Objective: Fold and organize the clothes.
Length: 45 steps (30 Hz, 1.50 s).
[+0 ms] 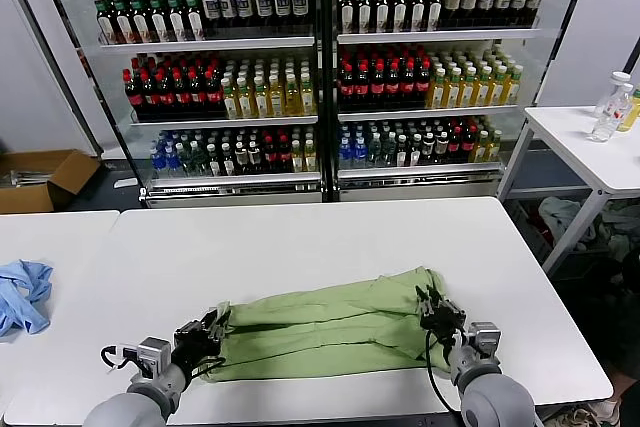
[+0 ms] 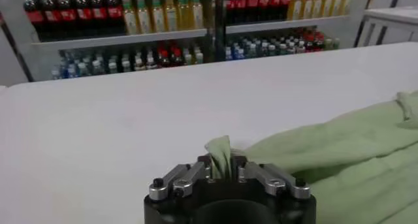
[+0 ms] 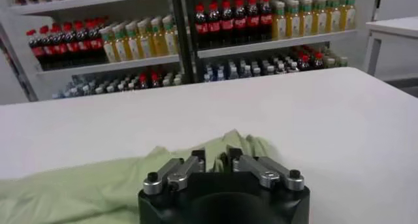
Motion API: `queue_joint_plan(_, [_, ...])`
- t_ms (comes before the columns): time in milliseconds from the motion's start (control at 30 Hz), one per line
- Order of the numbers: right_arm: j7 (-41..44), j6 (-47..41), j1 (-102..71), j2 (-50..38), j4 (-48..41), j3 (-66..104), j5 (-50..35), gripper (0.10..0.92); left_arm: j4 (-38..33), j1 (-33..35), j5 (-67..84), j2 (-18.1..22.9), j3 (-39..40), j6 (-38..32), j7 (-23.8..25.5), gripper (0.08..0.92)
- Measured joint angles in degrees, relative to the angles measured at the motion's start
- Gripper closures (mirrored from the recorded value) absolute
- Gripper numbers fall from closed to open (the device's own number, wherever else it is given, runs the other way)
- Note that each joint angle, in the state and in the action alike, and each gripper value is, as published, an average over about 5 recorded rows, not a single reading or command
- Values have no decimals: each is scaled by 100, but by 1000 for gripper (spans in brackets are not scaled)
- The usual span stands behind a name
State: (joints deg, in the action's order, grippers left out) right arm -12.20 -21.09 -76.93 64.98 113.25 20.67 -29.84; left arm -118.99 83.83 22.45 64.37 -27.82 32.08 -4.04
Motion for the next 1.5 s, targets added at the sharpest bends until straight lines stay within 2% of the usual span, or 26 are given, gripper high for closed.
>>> queue_joint_plan(100, [37, 36, -122, 9, 35, 3, 136, 546, 24, 79, -219, 141, 61, -63, -231, 608])
queue_joint_plan(433, [85, 144, -355, 19, 53, -11, 397, 258, 342, 118, -838, 762, 267, -61, -899, 297])
queue_joint_plan(567, [84, 193, -426, 6, 63, 16, 434, 208, 430, 145, -915, 938, 275, -60, -974, 231])
queue_joint_plan(633, [81, 215, -457, 1, 77, 34, 443, 204, 451, 163, -921, 1001, 279, -59, -980, 265])
queue_joint_plan(933, [29, 281, -462, -34, 113, 85, 430, 203, 404, 305, -604, 1081, 217, -134, -796, 533])
queue_joint_plan(1300, [-17, 335, -357, -118, 96, 63, 334, 203, 393, 341, 4, 826, -167, -355, -390, 851])
queue_joint_plan(1400, [-25, 354, -307, -153, 52, 26, 292, 203, 414, 338, 142, 694, -379, -390, -325, 896])
queue_joint_plan(1500, [-36, 365, -247, -191, 14, -8, 243, 203, 436, 328, 254, 551, -621, -420, -266, 899])
